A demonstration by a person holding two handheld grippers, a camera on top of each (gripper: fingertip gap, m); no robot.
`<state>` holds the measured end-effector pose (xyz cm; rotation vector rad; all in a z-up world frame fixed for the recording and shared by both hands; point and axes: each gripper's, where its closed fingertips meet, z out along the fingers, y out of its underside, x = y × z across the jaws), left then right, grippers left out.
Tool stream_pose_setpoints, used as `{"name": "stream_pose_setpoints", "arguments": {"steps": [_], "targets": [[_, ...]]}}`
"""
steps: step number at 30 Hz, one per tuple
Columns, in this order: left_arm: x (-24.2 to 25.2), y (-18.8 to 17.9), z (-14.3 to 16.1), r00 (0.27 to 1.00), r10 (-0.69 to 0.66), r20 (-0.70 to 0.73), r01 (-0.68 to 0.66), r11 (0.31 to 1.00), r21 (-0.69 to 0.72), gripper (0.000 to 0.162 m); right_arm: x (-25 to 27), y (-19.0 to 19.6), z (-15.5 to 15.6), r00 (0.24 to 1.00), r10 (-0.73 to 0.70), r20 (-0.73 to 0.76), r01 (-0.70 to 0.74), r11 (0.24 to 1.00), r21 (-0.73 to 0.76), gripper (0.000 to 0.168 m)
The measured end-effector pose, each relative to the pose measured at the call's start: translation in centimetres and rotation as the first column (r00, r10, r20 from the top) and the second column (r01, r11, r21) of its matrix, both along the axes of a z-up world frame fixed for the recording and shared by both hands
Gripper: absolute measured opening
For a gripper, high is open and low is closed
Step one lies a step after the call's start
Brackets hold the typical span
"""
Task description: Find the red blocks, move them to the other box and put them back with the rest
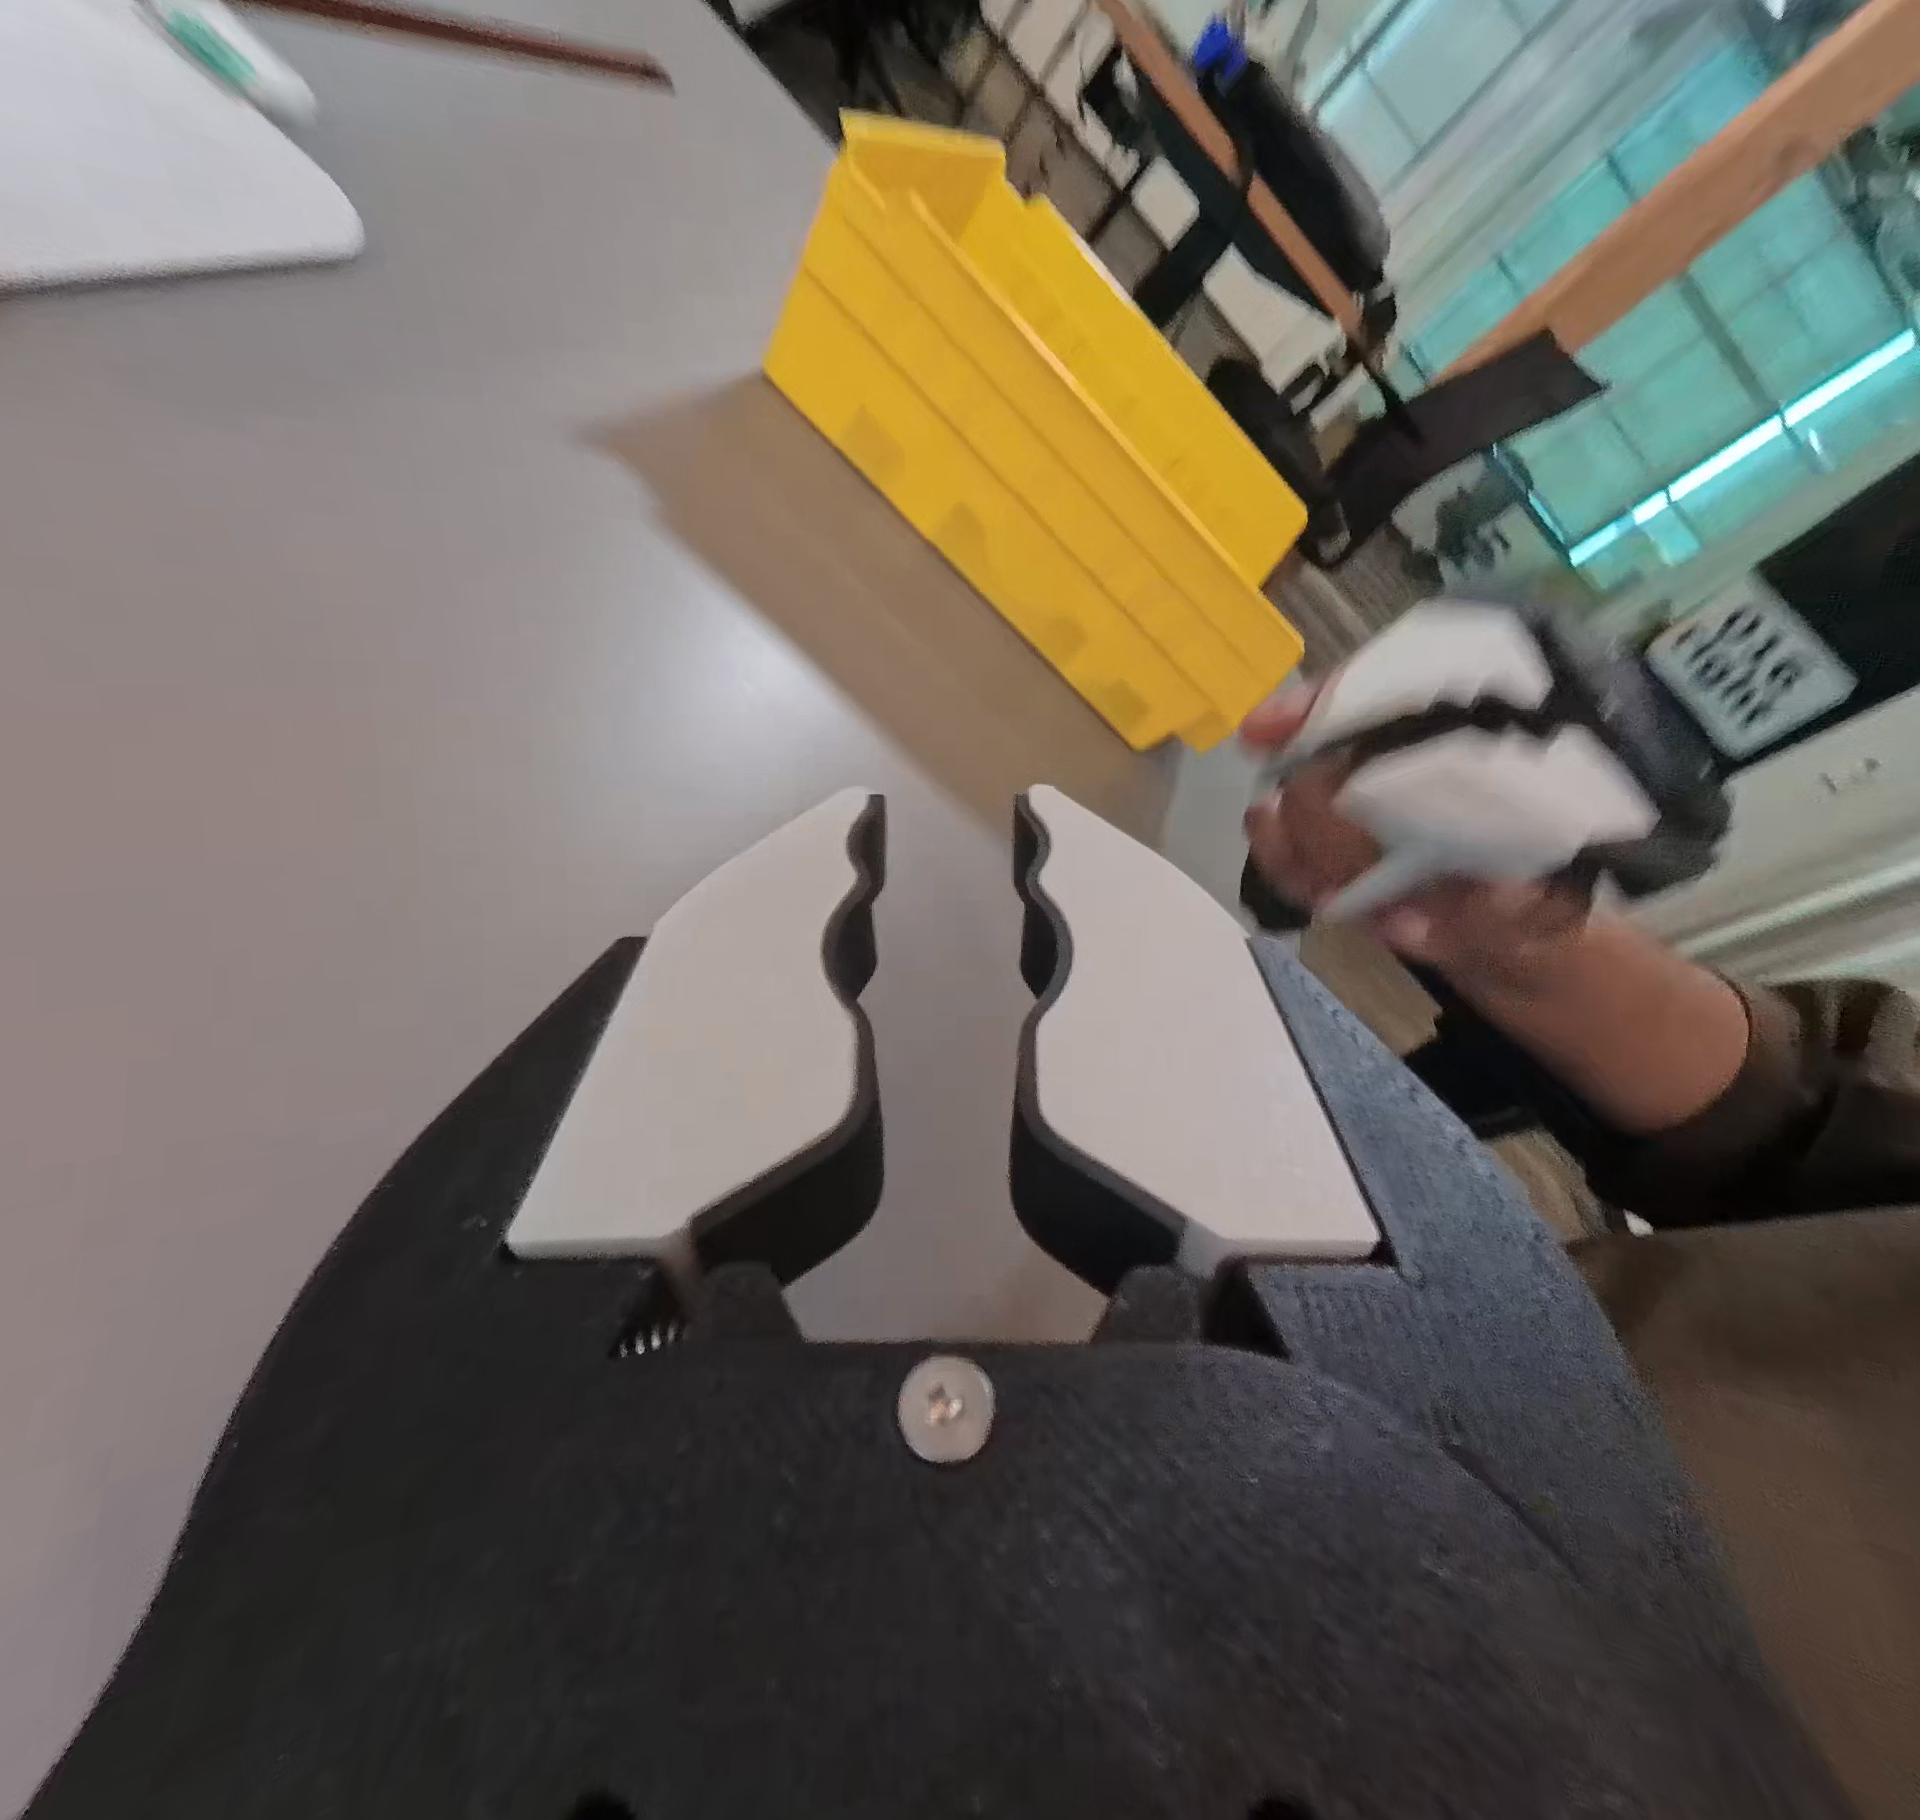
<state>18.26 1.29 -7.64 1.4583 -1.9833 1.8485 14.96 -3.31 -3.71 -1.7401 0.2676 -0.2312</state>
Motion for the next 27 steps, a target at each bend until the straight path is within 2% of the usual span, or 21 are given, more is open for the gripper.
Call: {"name": "stream_pose_setpoints", "arguments": {"steps": [1, 2, 3, 6, 8, 12, 15, 17, 20, 24, 27], "targets": [[0.3, 0.7, 0.6, 0.999, 0.037, 0.025, -0.037, 0.999, -0.011, 0.018, -0.7, 0.8, -1.2, 0.999, 0.032, -0.004, -0.032, 0.998, -0.055, 0.005], [0.6, 1.4, 1.1, 0.996, 0.077, 0.044, -0.077, 0.997, -0.013, 0.004, -1.1, 1.2, -1.9, 0.999, 0.051, 0.015, -0.049, 0.994, -0.096, 0.005], [0.8, 2.1, 1.4, 0.992, 0.11, 0.064, -0.11, 0.994, -0.014, 0.001, -1.2, 1.3, -2.2, 0.997, 0.053, 0.055, -0.046, 0.991, -0.126, 0.005], [1.1, 3.5, 1.7, 0.981, 0.172, 0.088, -0.172, 0.985, -0.011, 0.001, -0.2, 0.6, -2.3, 0.977, 0.006, 0.214, 0.032, 0.984, -0.175, 0.005], [0.9, 3.9, 1.3, 0.978, 0.192, 0.086, -0.192, 0.981, -0.007, 0.001, 1.1, 0.0, -1.9, 0.965, -0.041, 0.259, 0.087, 0.982, -0.167, 0.006], [-0.1, 4.3, 0.6, 0.968, 0.227, 0.104, -0.232, 0.972, 0.041, 0.001, 3.1, 0.1, -1.6, 0.982, -0.091, 0.166, 0.112, 0.986, -0.121, 0.011], [-0.9, 4.9, 0.9, 0.953, 0.258, 0.158, -0.274, 0.957, 0.091, 0.001, 4.3, 0.4, -1.2, 0.99, -0.115, 0.081, 0.12, 0.99, -0.067, 0.003], [-1.4, 5.8, 1.5, 0.934, 0.291, 0.209, -0.321, 0.939, 0.124, 0.001, 4.9, 0.9, -0.7, 0.99, -0.118, 0.074, 0.121, 0.992, -0.041, 0.0], [-2.0, 8.0, 2.4, 0.888, 0.376, 0.264, -0.421, 0.897, 0.138, 0.001, 5.7, 1.8, 0.1, 0.978, -0.138, 0.154, 0.142, 0.99, -0.019, 0.0], [-2.7, 11.7, 3.2, 0.846, 0.48, 0.233, -0.51, 0.856, 0.088, 0.002, 5.4, 3.2, -0.3, 0.976, -0.107, 0.187, 0.115, 0.993, -0.032, 0.0], [-3.9, 15.8, 6.9, 0.778, 0.56, 0.284, -0.588, 0.808, 0.018, 0.006, 4.7, 3.8, -1.3, 0.985, -0.051, 0.163, 0.064, 0.995, -0.072, 0.002]]}}
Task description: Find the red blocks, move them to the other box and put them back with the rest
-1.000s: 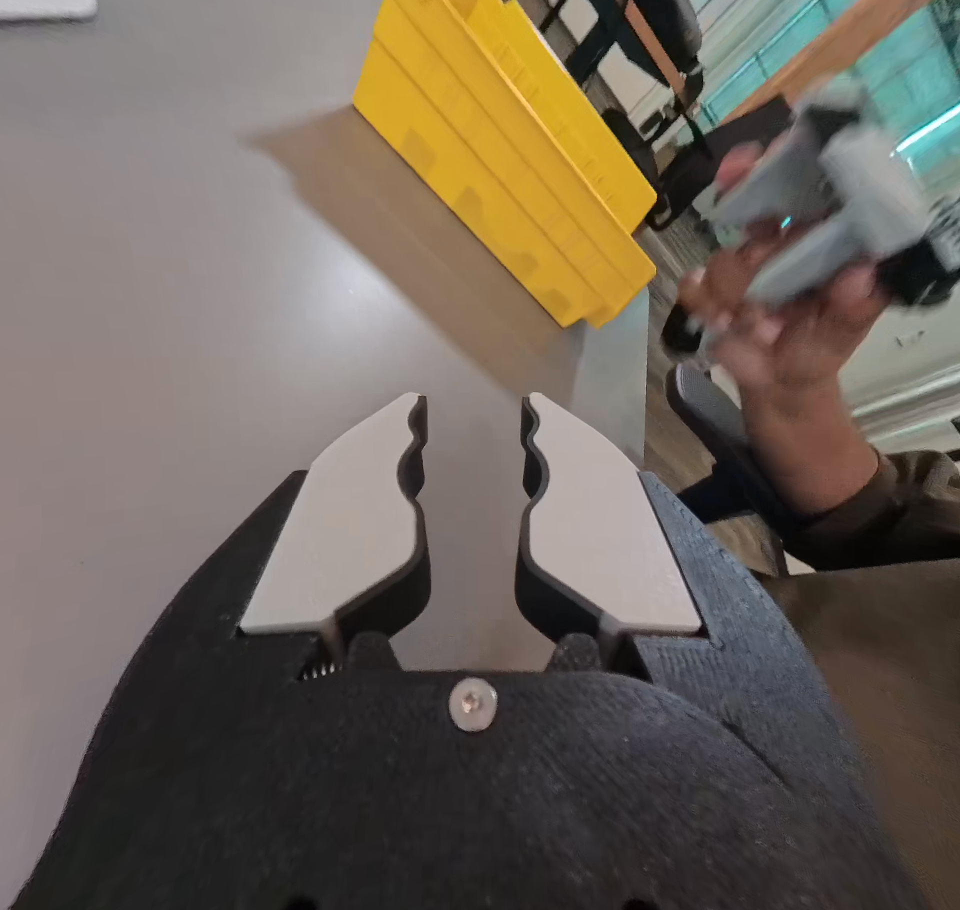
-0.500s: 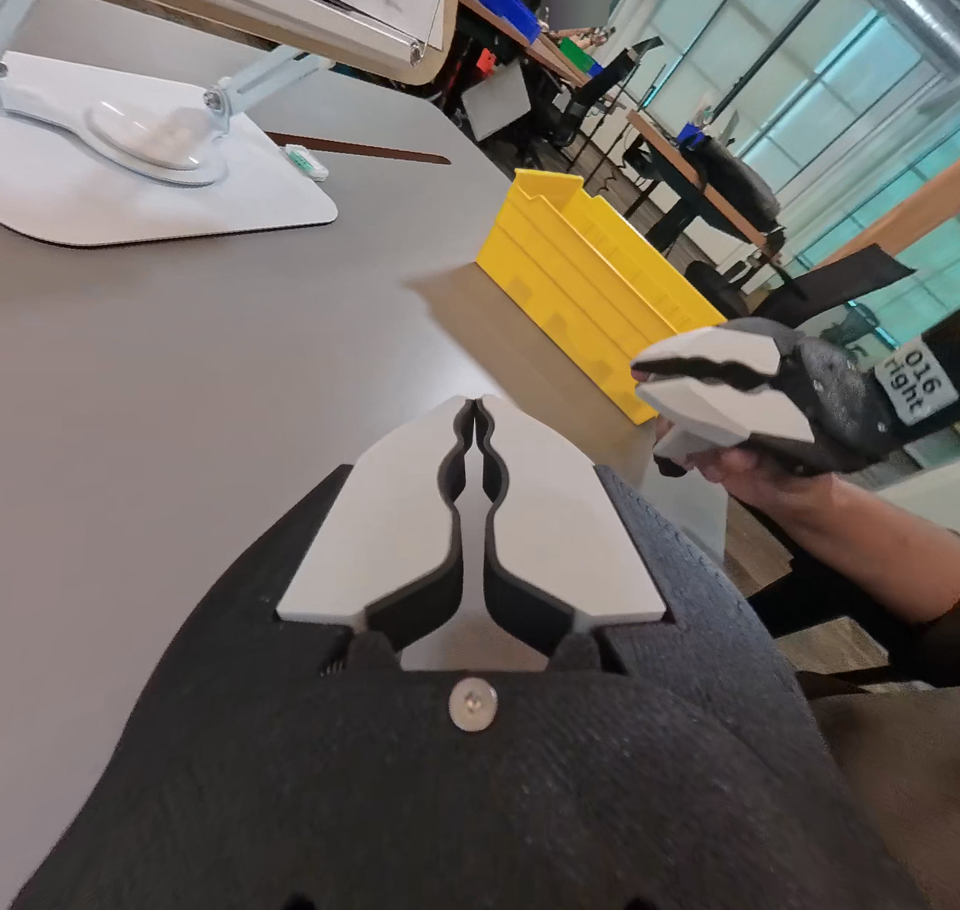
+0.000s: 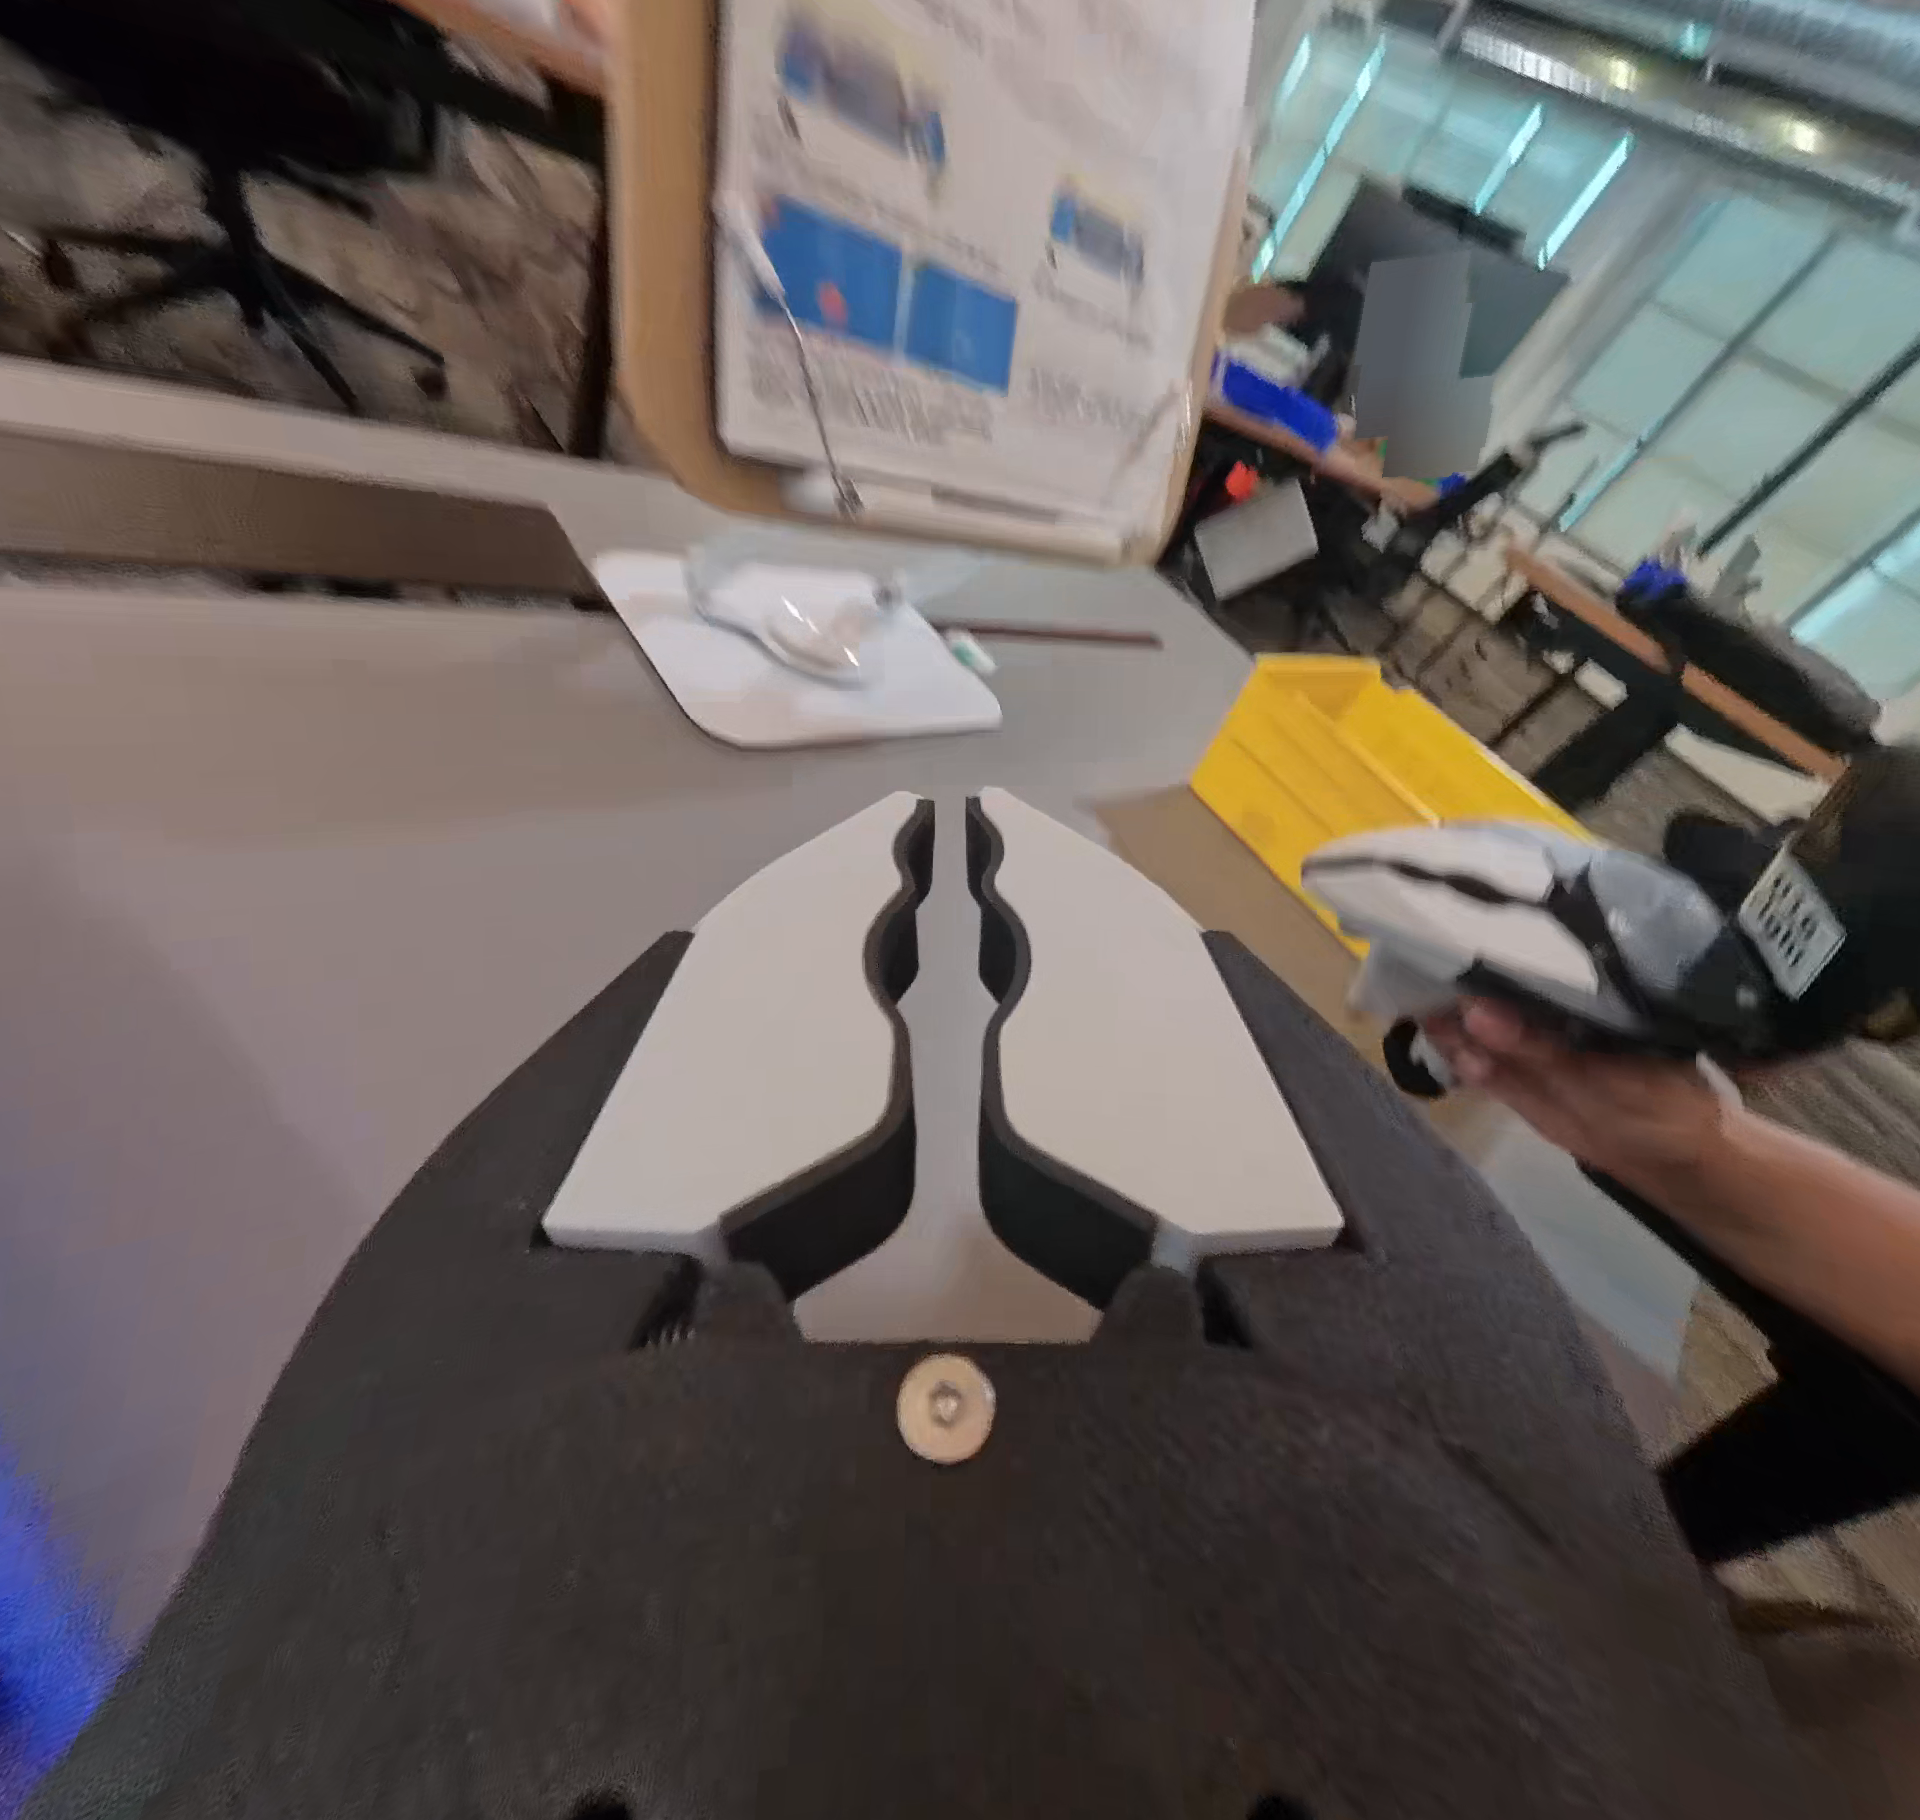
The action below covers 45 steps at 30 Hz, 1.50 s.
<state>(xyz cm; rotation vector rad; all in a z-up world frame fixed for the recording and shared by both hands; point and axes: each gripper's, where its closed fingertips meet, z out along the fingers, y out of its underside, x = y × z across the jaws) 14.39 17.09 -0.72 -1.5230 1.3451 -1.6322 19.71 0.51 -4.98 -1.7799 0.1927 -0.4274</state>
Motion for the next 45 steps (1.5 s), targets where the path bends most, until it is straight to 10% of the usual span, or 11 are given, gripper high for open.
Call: {"name": "stream_pose_setpoints", "arguments": {"steps": [5, 12, 29, 37, 45], "targets": [[-4.2, 10.4, 4.9, 0.965, 0.26, 0.039, -0.26, 0.966, 0.01, 0.017, 0.0, 0.0, -0.6, 0.999, 0.011, -0.043, -0.011, 1.0, -0.014, 0.004], [-10.7, 20.8, -4.8, 0.747, 0.466, -0.474, -0.355, 0.882, 0.309, 0.046, -0.6, 0.0, -1.5, 0.997, 0.019, -0.08, -0.023, 0.999, -0.044, 0.004], [-10.9, 25.4, -15.2, 0.462, 0.608, -0.646, -0.275, 0.79, 0.547, 0.033, -1.8, -1.2, -1.9, 1.0, 0.005, 0.009, -0.004, 0.995, -0.104, 0.004], [-9.0, 25.0, -10.4, 0.564, 0.589, -0.58, -0.288, 0.798, 0.53, 0.033, -1.3, -2.6, -1.8, 0.999, -0.043, -0.007, 0.042, 0.995, -0.095, 0.004], [-4.3, 12.2, 4.7, 0.946, 0.187, -0.266, -0.112, 0.955, 0.275, 0.031, -2.3, -2.1, -0.7, 0.998, 0.005, 0.057, -0.002, 0.999, -0.051, 0.01]]}}
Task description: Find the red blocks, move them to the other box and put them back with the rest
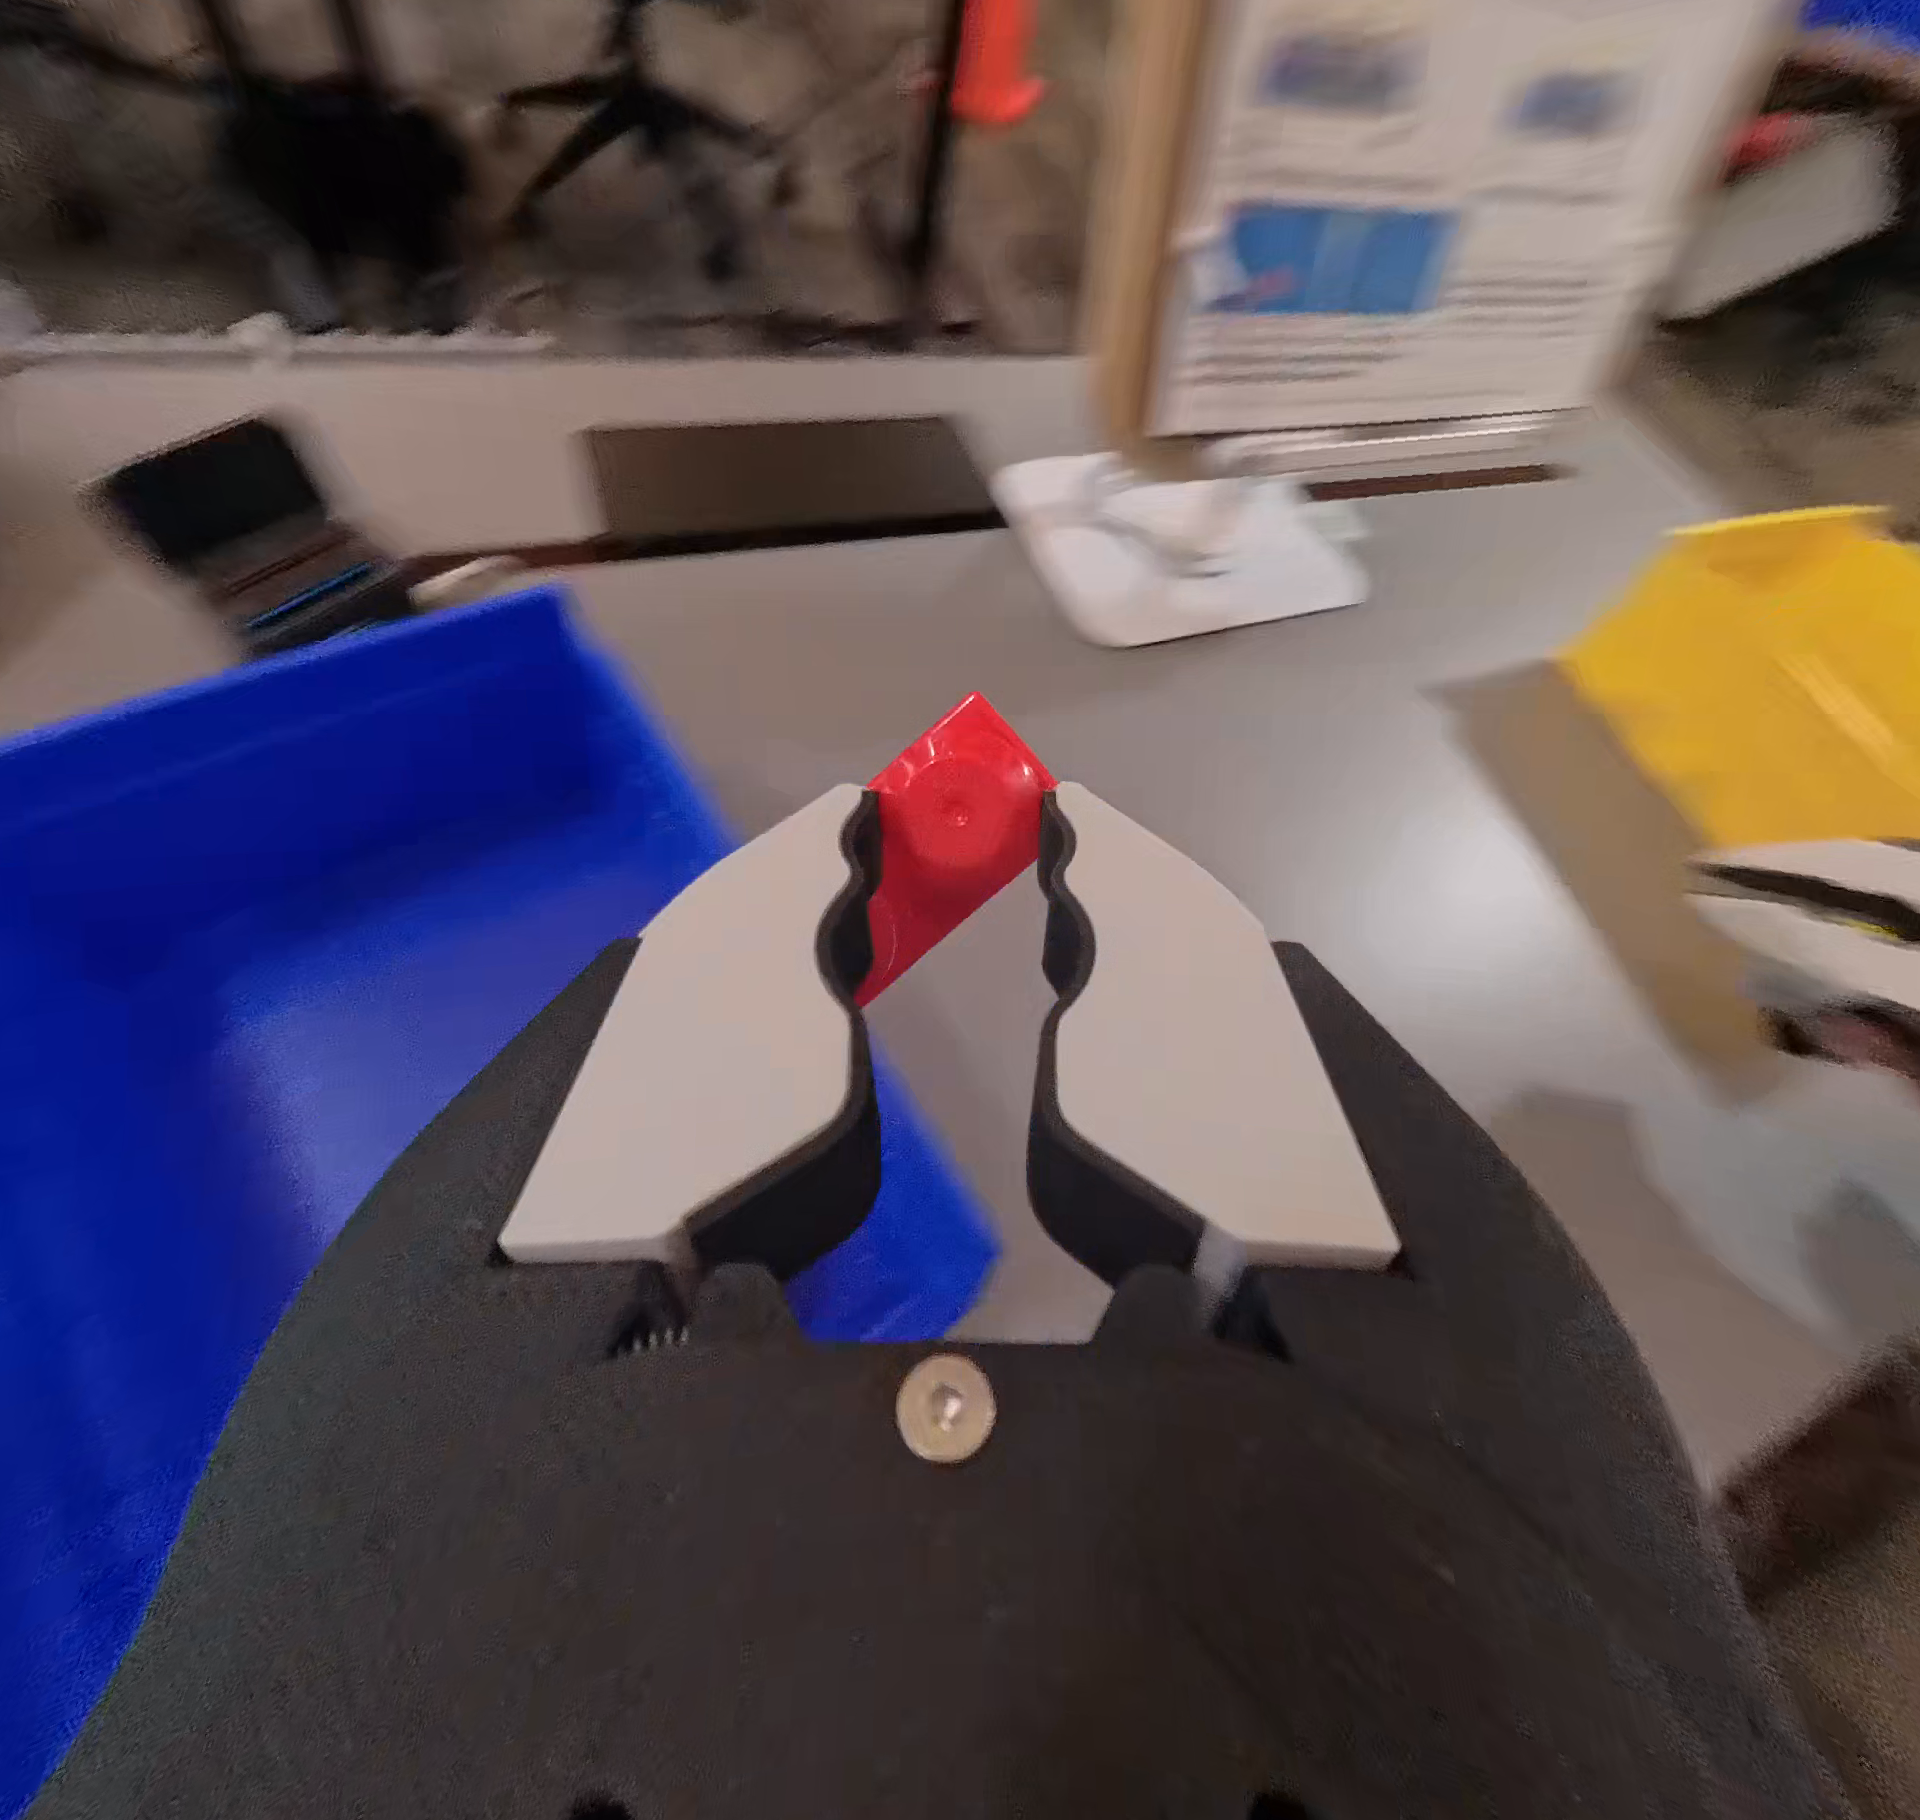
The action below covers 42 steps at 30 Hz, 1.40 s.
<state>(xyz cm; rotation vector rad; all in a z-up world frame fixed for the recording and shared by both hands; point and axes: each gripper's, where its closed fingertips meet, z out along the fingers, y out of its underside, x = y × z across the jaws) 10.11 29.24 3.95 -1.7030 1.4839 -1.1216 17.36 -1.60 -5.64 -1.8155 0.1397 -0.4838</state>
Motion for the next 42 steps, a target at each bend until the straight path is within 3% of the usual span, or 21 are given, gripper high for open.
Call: {"name": "stream_pose_setpoints", "arguments": {"steps": [3, 8, 12, 17, 22, 27, 31, 34, 38, 40, 42], "targets": [[0.8, -7.6, 1.8, 0.97, -0.239, 0.05, 0.241, 0.97, -0.025, 0.03, -1.7, 0.6, 1.3, 0.996, 0.087, 0.016, -0.088, 0.994, 0.072, 0.023], [1.6, -19.3, -0.3, 0.84, -0.542, 0.019, 0.541, 0.836, -0.093, 0.03, -4.4, 1.0, 3.2, 0.976, 0.219, 0.012, -0.218, 0.959, 0.18, 0.044], [1.5, -25.9, -3.6, 0.737, -0.676, -0.019, 0.663, 0.728, -0.176, 0.03, -5.3, 1.3, 3.2, 0.966, 0.258, -0.002, -0.252, 0.949, 0.191, 0.055], [1.4, -30.2, -5.7, 0.682, -0.731, 0.007, 0.703, 0.653, -0.282, 0.03, -5.4, 1.4, 2.9, 0.966, 0.259, -0.018, -0.252, 0.951, 0.178, 0.054], [1.5, -31.5, -6.8, 0.679, -0.734, 0.013, 0.7, 0.641, -0.315, 0.03, -5.5, 1.4, 2.6, 0.963, 0.268, -0.02, -0.262, 0.953, 0.152, 0.039], [1.4, -31.6, -6.1, 0.672, -0.737, 0.07, 0.705, 0.607, -0.367, 0.031, -5.6, 1.4, 3.3, 0.958, 0.281, -0.059, -0.268, 0.948, 0.17, 0.038], [2.3, -30.5, -6.1, 0.721, -0.69, 0.069, 0.672, 0.671, -0.313, 0.049, -4.6, 0.9, 3.8, 0.969, 0.242, -0.051, -0.229, 0.957, 0.18, 0.038], [3.0, -29.2, -5.2, 0.756, -0.643, 0.12, 0.643, 0.698, -0.316, 0.049, -2.3, -0.8, 5.6, 0.99, 0.143, 0.0, -0.139, 0.966, 0.216, 0.038], [3.6, -27.7, -4.9, 0.784, -0.595, 0.179, 0.607, 0.674, -0.421, 0.049, 3.4, -7.2, 11.4, 0.983, -0.142, 0.117, 0.095, 0.935, 0.343, 0.038], [3.9, -27.3, -6.2, 0.788, -0.596, 0.155, 0.59, 0.66, -0.465, 0.048, 7.0, -12.6, 13.6, 0.94, -0.315, 0.129, 0.246, 0.891, 0.381, 0.038], [4.3, -26.9, -8.1, 0.803, -0.585, 0.116, 0.558, 0.667, -0.493, 0.047, 10.8, -18.6, 13.9, 0.876, -0.475, 0.08, 0.417, 0.832, 0.365, 0.038]]}}
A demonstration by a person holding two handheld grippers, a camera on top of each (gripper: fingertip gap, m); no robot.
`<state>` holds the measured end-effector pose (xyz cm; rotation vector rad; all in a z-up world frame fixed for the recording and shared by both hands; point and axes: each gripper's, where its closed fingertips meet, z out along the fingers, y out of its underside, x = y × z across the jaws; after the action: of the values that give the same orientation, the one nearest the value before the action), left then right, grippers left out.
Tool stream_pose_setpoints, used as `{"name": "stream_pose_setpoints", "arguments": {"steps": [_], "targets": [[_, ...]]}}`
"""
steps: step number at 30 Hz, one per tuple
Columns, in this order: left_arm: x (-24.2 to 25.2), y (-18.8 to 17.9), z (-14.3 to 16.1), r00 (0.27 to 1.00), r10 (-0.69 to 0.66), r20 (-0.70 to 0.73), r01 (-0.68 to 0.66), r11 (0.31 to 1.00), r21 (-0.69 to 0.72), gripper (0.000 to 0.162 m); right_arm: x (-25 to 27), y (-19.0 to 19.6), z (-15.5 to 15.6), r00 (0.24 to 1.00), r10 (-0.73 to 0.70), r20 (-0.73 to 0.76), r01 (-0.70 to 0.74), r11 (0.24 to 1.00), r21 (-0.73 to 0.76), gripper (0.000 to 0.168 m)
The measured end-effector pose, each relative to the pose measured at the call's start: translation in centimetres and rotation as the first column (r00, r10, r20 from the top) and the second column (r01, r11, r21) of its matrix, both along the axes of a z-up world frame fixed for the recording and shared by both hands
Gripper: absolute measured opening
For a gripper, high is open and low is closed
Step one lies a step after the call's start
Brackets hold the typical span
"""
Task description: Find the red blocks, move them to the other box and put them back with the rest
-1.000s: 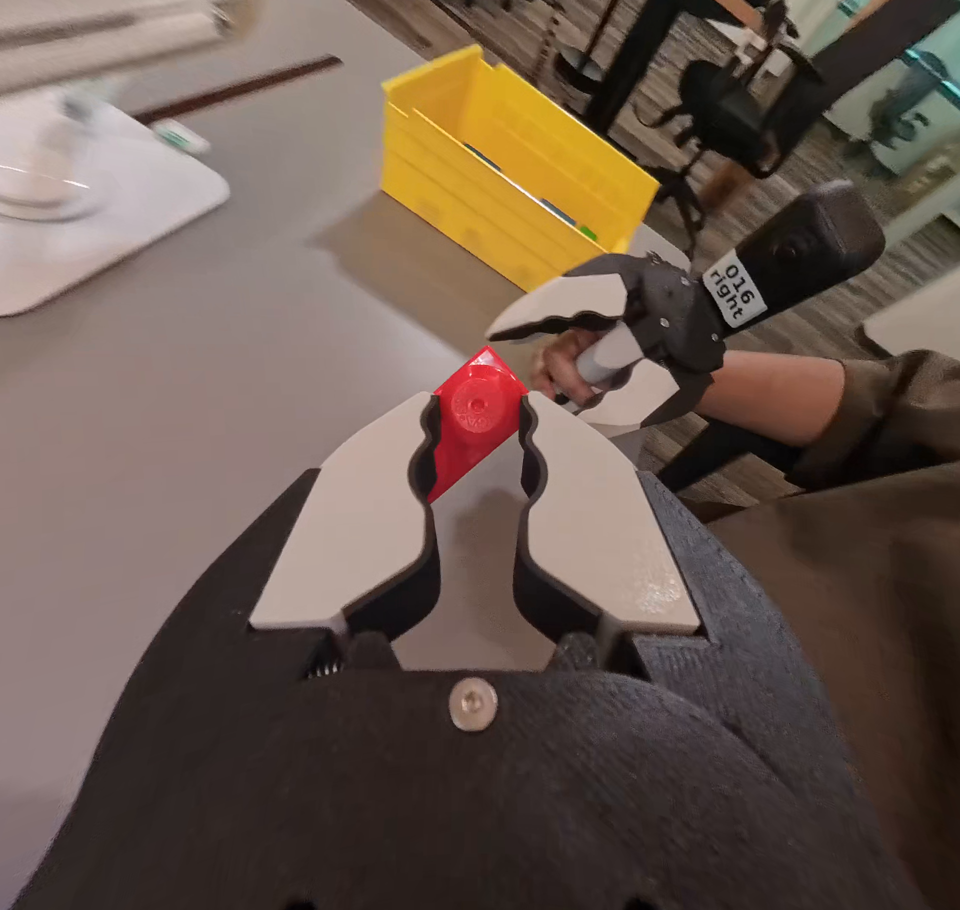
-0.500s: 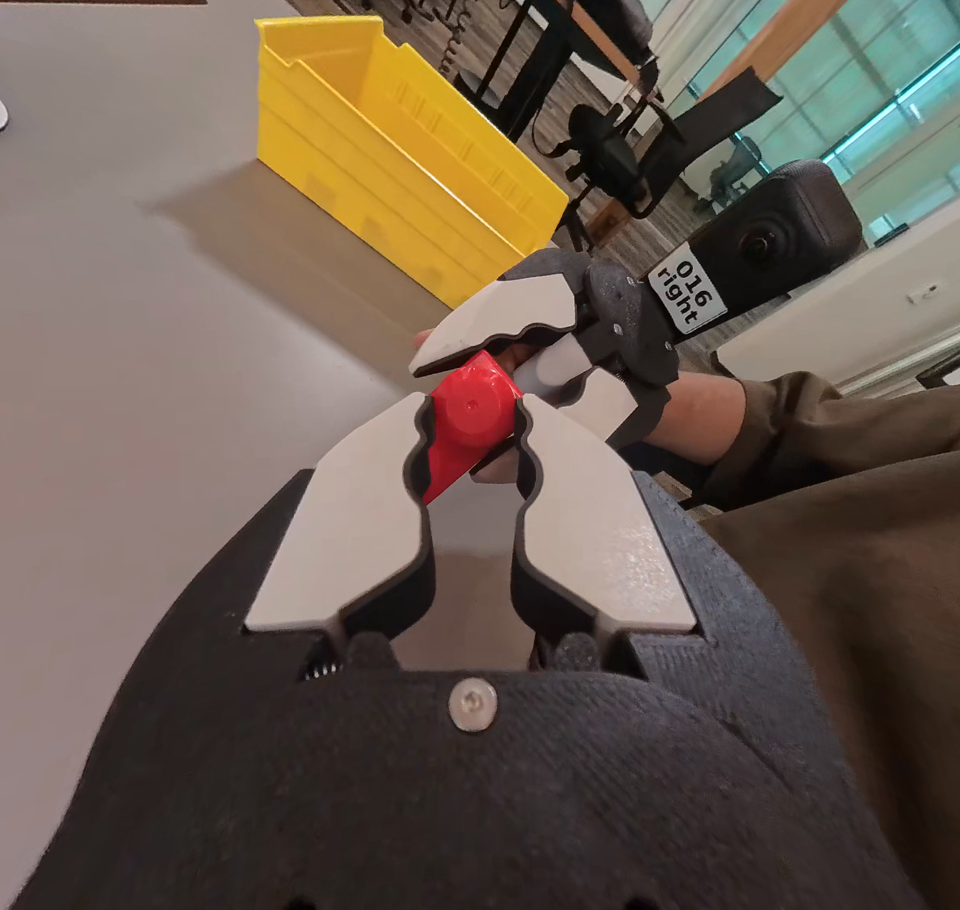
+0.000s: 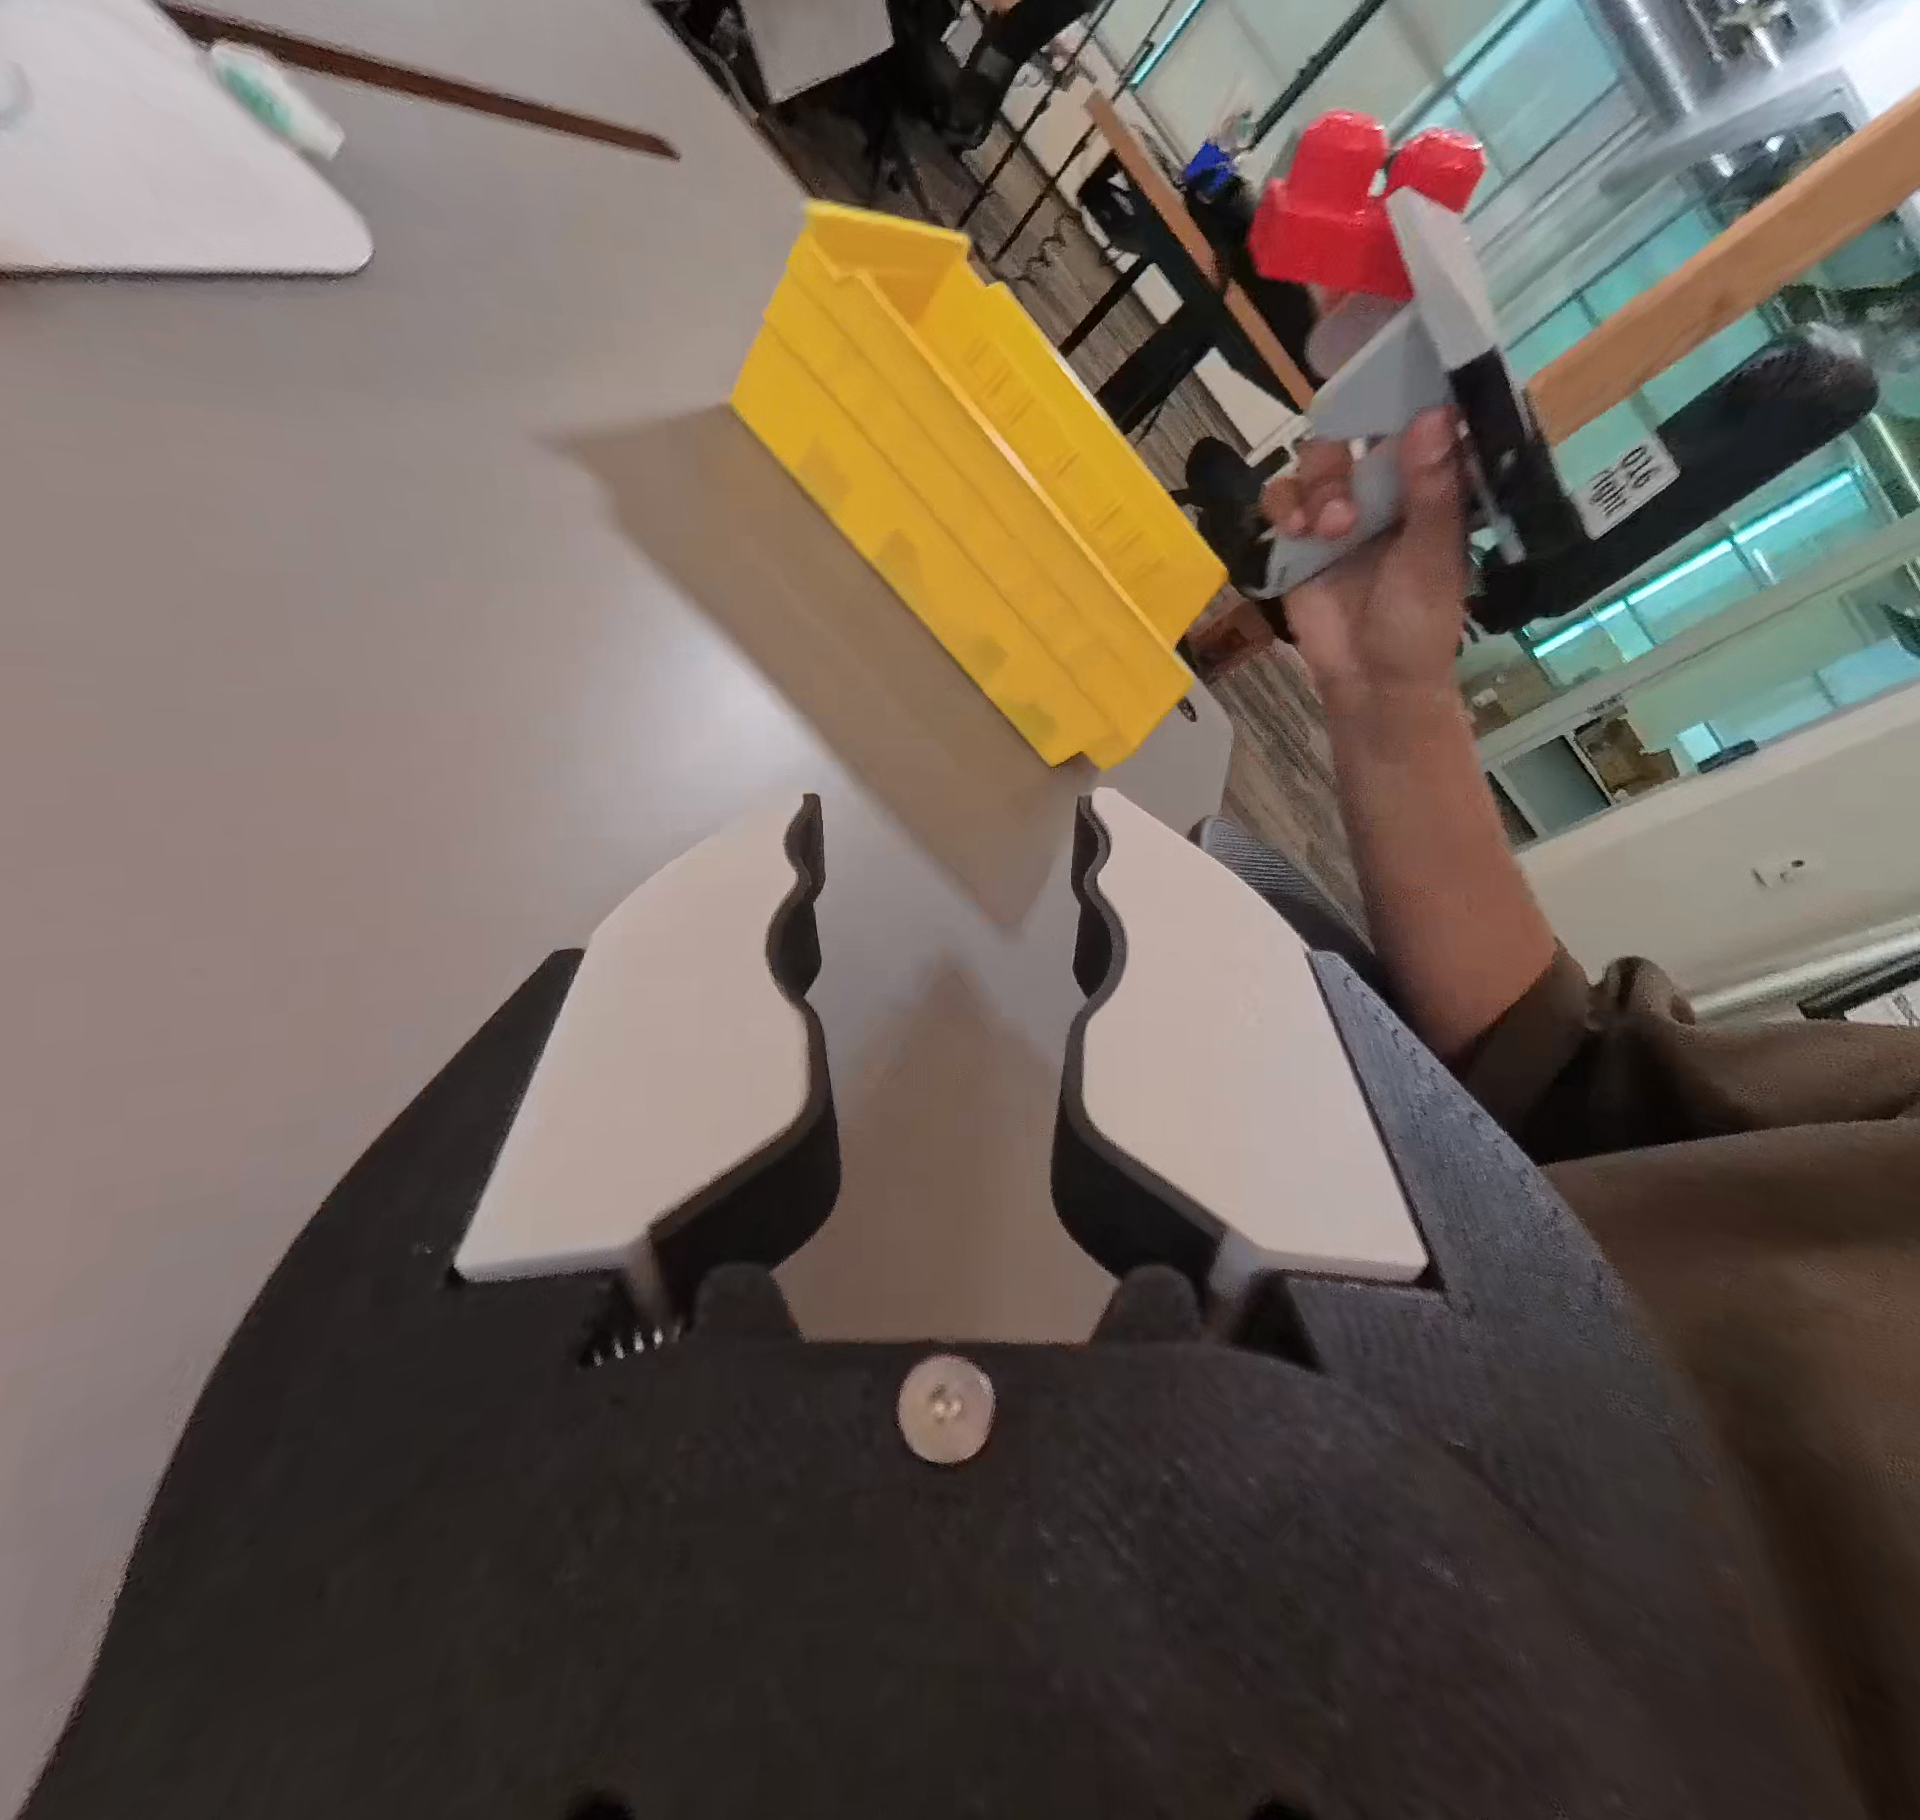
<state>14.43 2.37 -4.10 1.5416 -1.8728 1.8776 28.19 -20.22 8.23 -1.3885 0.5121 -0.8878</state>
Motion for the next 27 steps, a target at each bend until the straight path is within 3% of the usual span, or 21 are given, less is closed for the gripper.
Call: {"name": "stream_pose_setpoints", "arguments": {"steps": [2, 5, 9, 12, 17, 21, 27], "targets": [[0.4, 0.2, -1.6, 0.999, 0.014, -0.038, -0.014, 1.0, -0.006, 0.047, 3.6, -5.7, -2.6, 0.976, -0.148, -0.159, 0.146, 0.989, -0.026, 0.038], [0.5, -0.3, -3.3, 0.997, -0.008, -0.08, 0.008, 1.0, -0.012, 0.047, 6.6, -11.3, -8.1, 0.881, -0.252, -0.4, 0.258, 0.965, -0.038, 0.038], [0.5, -0.8, -5.0, 0.994, -0.03, -0.103, 0.035, 0.998, 0.054, 0.047, 8.1, -13.6, -13.7, 0.779, -0.326, -0.535, 0.296, 0.944, -0.143, 0.038], [0.3, -0.9, -5.7, 0.994, -0.04, -0.105, 0.049, 0.994, 0.093, 0.046, 8.4, -13.2, -15.5, 0.751, -0.338, -0.568, 0.283, 0.941, -0.186, 0.038], [0.3, -0.6, -6.2, 0.993, -0.039, -0.116, 0.05, 0.994, 0.094, 0.046, 8.5, -13.4, -17.1, 0.719, -0.399, -0.57, 0.283, 0.916, -0.285, 0.038], [0.5, -0.1, -6.1, 0.992, -0.018, -0.121, 0.027, 0.997, 0.068, 0.045, 8.4, -13.5, -16.8, 0.721, -0.39, -0.573, 0.286, 0.92, -0.266, 0.048], [0.9, 0.8, -5.5, 0.995, 0.023, -0.095, -0.016, 0.998, 0.068, 0.043, 6.8, -10.3, -10.6, 0.856, -0.321, -0.406, 0.241, 0.942, -0.235, 0.048]]}}
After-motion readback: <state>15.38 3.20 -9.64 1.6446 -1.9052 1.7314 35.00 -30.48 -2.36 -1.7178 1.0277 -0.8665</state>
